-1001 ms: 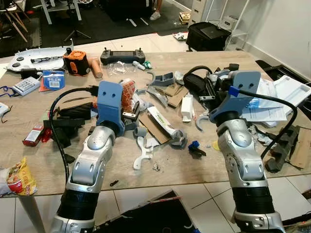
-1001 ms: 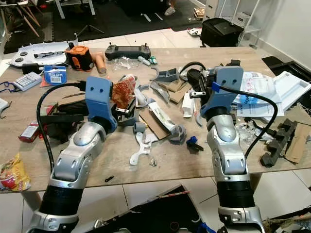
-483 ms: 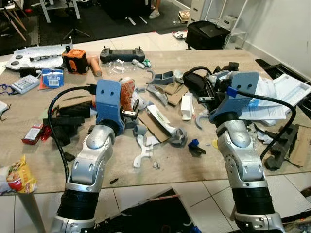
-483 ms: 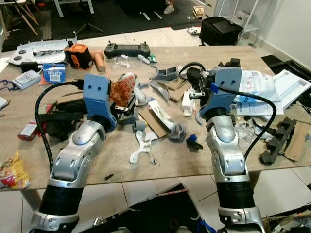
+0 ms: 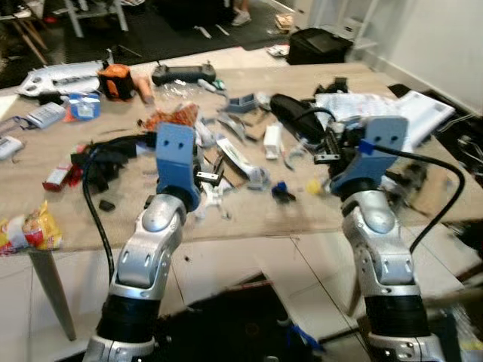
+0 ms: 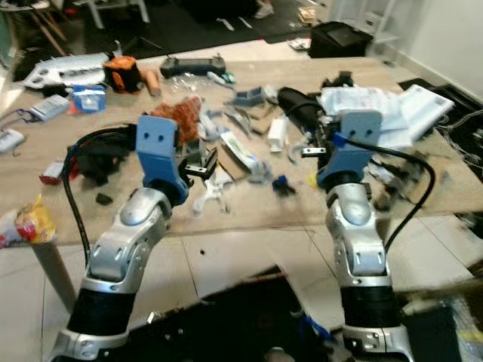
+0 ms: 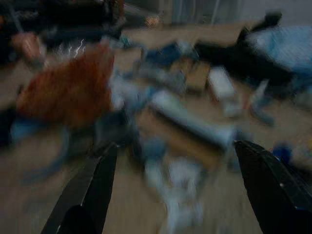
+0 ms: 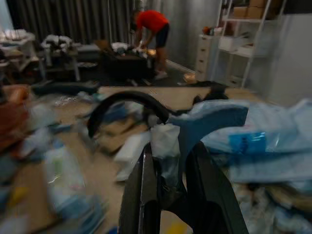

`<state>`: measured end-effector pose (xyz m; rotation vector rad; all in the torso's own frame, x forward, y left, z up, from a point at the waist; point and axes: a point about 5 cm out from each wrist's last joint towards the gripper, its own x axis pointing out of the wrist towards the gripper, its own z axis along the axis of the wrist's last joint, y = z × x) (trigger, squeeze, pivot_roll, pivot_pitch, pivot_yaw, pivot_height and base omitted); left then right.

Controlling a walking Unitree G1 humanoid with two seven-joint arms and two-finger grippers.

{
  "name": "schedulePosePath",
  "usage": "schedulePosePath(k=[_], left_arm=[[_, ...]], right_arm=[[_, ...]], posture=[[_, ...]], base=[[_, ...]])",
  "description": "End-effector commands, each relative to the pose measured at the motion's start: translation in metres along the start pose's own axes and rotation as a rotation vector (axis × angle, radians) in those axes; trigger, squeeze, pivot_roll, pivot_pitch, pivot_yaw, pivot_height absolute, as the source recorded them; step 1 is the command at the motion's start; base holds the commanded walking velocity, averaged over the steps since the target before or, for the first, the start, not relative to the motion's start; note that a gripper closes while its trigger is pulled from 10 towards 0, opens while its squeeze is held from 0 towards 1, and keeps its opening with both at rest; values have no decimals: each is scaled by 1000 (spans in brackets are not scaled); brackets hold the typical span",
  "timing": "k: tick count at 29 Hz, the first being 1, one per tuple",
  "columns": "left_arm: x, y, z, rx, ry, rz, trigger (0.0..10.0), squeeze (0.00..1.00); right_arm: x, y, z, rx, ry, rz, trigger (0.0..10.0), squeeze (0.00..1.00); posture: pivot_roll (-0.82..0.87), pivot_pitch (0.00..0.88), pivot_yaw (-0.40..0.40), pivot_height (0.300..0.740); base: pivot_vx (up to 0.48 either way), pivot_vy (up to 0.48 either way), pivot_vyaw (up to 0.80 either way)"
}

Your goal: Picking trash to rubbish bin

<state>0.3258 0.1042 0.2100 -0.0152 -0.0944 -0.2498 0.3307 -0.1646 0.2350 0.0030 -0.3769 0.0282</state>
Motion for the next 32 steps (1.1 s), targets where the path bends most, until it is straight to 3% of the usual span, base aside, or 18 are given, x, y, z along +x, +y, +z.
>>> schedulePosePath(k=[1,9,14,17,32], left_arm=[[-2,4,-2,3,16,16,10000,0],[-2,1,-3,29,35,-14,10000,0],[-2,-1,-5,54,59,-30,10000,0],[-2,1,-8,10,73,-4,10000,0],[-1,-1,-11,84,77,-17,10000,0]], right_arm=[[-1,5,-2,-3,9,20,10000,0],[-2,4,-2,1,19,17,10000,0],[-2,4,-3,5,24,15,10000,0],[-3,4,-3,9,26,13,10000,0],[-2,2,-3,-12,35,-4,10000,0]], posture=[[-10,124,-6,740],[-14,131,-5,740],[-15,135,-4,740],[-15,135,-4,740],[-15,135,-4,740]], base=[[0,0,0],[0,0,0],[0,-480,0],[0,0,0],[0,0,0]])
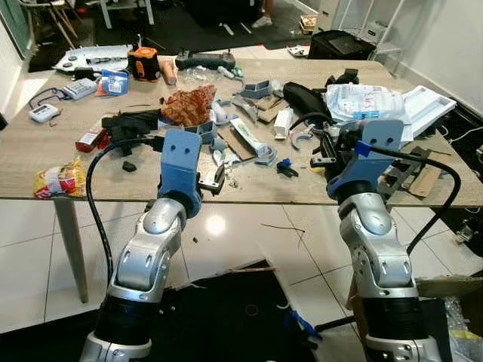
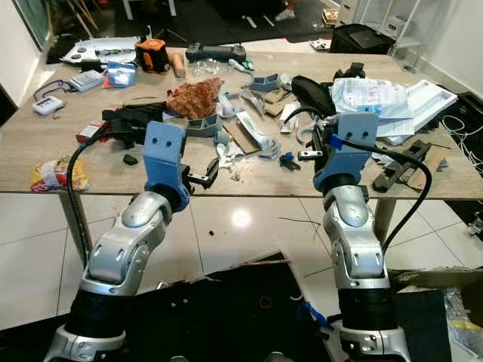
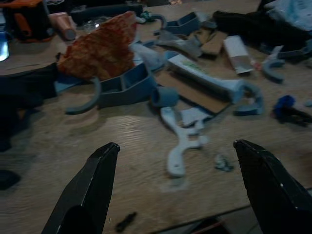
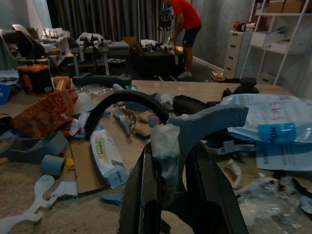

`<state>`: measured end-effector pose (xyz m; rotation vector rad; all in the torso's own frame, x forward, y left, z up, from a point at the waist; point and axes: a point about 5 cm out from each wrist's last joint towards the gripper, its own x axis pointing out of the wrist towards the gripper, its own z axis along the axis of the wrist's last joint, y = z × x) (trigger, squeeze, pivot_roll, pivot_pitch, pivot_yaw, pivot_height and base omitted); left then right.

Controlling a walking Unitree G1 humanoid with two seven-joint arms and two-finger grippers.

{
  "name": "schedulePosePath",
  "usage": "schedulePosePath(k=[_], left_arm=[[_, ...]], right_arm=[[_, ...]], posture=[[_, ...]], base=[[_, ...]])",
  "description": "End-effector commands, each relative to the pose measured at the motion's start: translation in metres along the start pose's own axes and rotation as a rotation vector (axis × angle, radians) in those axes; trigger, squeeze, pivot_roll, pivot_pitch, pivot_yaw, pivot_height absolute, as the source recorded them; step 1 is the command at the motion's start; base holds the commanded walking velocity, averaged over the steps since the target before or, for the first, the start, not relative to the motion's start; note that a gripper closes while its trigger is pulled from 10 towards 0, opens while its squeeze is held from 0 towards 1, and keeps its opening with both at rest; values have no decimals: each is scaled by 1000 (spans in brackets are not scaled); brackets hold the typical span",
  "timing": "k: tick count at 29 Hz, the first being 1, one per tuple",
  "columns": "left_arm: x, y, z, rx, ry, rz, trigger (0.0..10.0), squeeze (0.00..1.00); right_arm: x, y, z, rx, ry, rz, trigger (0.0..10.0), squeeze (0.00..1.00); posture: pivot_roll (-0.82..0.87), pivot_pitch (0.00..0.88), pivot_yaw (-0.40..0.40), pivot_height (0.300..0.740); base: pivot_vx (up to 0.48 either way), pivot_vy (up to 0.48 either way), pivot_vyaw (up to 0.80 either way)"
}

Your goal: Picking trash to rubbish bin

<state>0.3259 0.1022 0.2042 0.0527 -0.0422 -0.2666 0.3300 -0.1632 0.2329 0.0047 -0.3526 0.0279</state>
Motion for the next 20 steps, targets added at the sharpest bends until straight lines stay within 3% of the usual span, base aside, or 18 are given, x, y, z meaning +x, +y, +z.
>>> schedulePosePath(k=[1,5,20], left_arm=[[-1,0,-6,27,26,-2,10000,0],[0,-2,-7,47,32,-20,10000,0],[1,-2,0,13,-16,-13,10000,0]], right_arm=[[0,1,-1,-15,10,-3,10000,0],[1,-1,-1,-12,12,-6,10000,0],[3,-7,0,-6,10,-58,10000,0]], posture=[[-18,141,-6,740],[-19,145,-8,740],[-18,149,-7,740]], base=[[0,0,0],[0,0,0],[0,0,-783]])
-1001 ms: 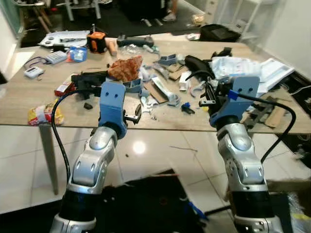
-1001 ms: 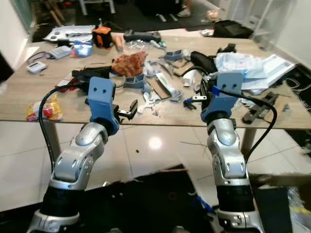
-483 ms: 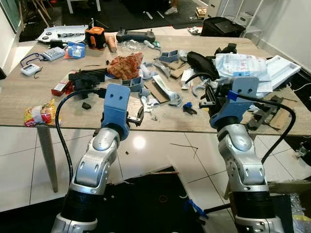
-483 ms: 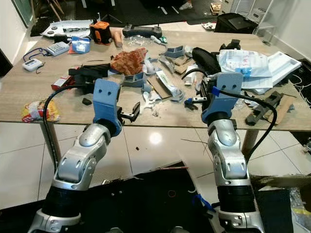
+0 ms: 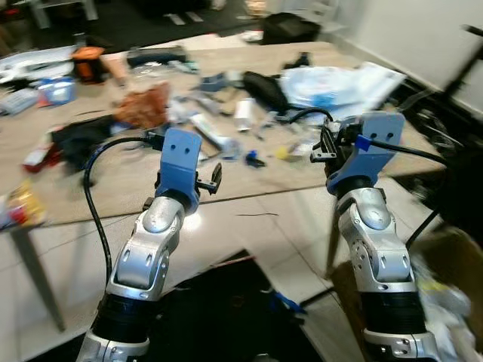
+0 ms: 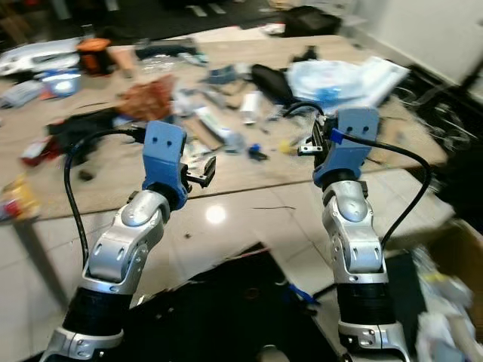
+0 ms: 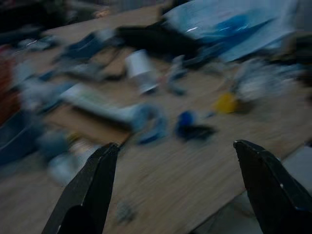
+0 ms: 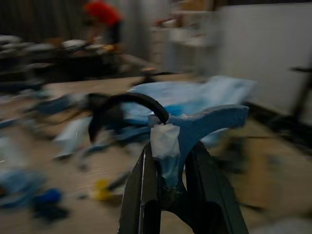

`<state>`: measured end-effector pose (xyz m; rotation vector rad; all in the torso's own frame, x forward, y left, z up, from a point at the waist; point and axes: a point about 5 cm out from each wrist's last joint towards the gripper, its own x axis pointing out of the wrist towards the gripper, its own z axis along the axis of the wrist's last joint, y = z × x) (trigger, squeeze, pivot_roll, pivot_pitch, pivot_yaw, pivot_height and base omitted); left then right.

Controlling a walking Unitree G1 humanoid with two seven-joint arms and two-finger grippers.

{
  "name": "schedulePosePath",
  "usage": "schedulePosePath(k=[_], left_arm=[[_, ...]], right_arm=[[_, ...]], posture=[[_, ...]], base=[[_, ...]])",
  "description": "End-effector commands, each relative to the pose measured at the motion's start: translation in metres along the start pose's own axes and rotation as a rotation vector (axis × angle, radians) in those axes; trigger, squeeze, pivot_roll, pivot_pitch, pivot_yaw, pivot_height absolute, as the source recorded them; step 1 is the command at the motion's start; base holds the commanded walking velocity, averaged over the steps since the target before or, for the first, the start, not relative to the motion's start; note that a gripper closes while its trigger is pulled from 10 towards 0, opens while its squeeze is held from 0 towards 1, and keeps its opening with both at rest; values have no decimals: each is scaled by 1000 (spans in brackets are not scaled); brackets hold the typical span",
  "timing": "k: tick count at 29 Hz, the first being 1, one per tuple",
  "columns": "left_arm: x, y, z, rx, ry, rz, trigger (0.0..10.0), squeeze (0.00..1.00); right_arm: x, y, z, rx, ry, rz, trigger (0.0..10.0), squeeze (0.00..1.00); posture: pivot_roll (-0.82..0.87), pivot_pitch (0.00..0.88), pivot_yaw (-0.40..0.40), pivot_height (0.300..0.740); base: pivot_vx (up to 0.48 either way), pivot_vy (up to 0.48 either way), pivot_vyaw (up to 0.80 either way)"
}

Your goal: Picking trash to rubbish bin

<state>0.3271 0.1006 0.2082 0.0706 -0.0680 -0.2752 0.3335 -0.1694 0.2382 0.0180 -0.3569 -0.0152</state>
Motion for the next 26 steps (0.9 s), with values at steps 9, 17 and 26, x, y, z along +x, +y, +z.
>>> schedulePosePath(k=[9,17,26], left_arm=[[-1,-10,1,3,-37,-61,10000,0],[-3,-16,4,-6,-58,-126,10000,0],[-4,-23,5,-21,-70,-175,10000,0]], right_arm=[[-3,-6,-3,-27,8,-51,10000,0],[-3,-8,-2,-37,1,-68,10000,0],[-5,-21,-8,-104,42,-149,10000,0]], posture=[[-21,152,-4,740],[-21,152,-4,740],[-22,156,-5,740]], base=[[0,0,-800],[0,0,-800],[0,0,-800]])
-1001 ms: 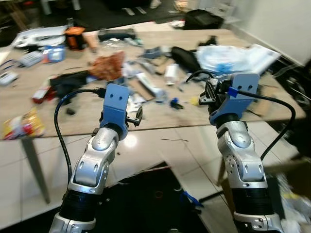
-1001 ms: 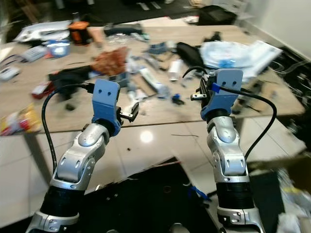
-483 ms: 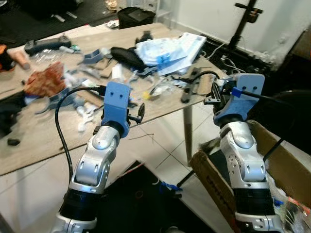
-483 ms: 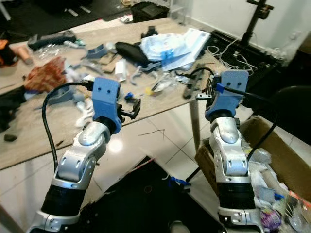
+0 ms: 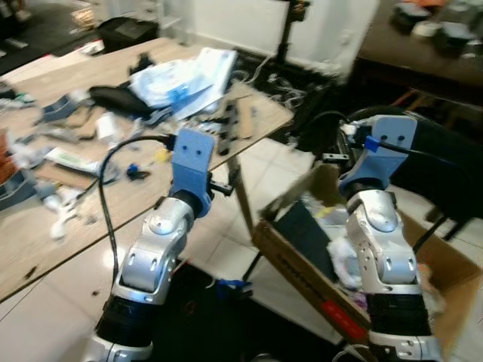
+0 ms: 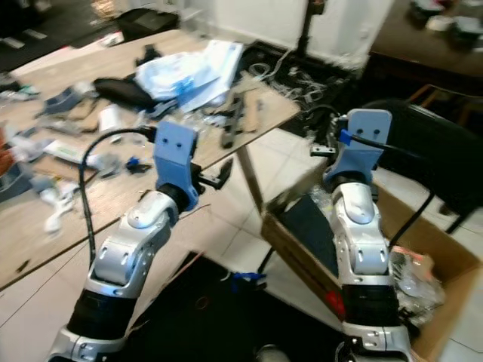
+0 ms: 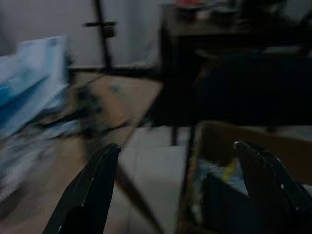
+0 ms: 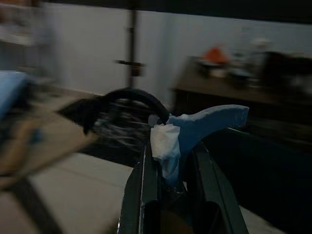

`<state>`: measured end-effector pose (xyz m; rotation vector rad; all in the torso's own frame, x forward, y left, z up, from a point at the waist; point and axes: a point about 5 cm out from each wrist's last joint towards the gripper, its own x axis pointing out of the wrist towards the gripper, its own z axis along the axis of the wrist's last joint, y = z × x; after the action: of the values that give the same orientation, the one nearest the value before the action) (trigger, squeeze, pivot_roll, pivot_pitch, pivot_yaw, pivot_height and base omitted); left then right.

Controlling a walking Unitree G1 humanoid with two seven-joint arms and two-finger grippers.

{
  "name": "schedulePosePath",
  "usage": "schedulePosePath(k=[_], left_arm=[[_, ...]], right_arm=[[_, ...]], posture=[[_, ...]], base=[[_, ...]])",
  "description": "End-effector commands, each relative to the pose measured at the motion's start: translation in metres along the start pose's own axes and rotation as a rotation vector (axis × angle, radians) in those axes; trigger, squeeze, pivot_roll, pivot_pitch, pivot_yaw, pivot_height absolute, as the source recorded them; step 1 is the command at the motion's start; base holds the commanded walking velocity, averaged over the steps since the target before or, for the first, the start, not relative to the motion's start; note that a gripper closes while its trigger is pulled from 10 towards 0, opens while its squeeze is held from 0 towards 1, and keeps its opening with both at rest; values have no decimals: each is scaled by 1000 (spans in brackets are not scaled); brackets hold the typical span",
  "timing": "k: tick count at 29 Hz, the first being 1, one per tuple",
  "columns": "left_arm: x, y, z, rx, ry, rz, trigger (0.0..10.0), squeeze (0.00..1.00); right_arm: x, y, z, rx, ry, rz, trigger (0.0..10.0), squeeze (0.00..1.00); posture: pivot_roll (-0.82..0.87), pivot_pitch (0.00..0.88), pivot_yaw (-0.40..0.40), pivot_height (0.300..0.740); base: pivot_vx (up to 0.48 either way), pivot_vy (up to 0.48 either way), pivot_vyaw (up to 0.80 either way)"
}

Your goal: Picking trash to rubbish bin

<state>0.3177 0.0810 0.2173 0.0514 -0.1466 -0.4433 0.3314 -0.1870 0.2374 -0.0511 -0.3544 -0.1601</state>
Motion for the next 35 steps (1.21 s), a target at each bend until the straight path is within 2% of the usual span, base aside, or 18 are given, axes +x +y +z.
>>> schedulePosePath(k=[1,6,17,19,20,21,24,27,32,35], left_arm=[[-1,-2,-6,-9,19,-6,10000,0],[-1,8,-12,-3,55,77,10000,0],[-2,15,-11,-10,46,124,10000,0],[-2,20,-12,15,36,191,10000,0],[-2,27,-12,21,32,262,10000,0],[-2,27,-12,21,32,262,10000,0],[-6,46,-17,61,23,437,10000,0],[-9,55,-22,74,41,491,10000,0],[-11,53,-26,80,54,477,10000,0],[-10,46,-36,103,97,419,10000,0]], right_arm=[[-3,-4,-10,-21,52,-23,10000,0],[-5,-7,-17,-28,88,-34,10000,0],[-5,-9,-21,-43,113,-53,10000,0],[-6,-11,-22,-45,118,-58,10000,0],[-6,-11,-23,-48,121,-60,10000,0],[-6,-11,-23,-48,121,-60,10000,0],[-8,-14,-28,-47,139,-70,10000,0],[-13,-15,-37,-39,164,-73,10000,0],[-18,-15,-45,-38,193,-69,10000,0],[-21,-14,-51,-19,207,-61,10000,0]], posture=[[-22,156,-5,740],[-22,156,-5,740],[-25,156,-1,740],[-25,156,-1,740],[-25,156,-1,740],[-25,156,-1,740],[-26,150,0,740],[-26,150,0,740],[-22,144,0,740],[-24,138,1,740]], base=[[0,0,-800],[0,0,-800],[0,0,-800],[0,0,-800],[0,0,-800],[0,0,-800],[0,0,-725],[0,0,-192],[0,0,0],[0,0,0]])
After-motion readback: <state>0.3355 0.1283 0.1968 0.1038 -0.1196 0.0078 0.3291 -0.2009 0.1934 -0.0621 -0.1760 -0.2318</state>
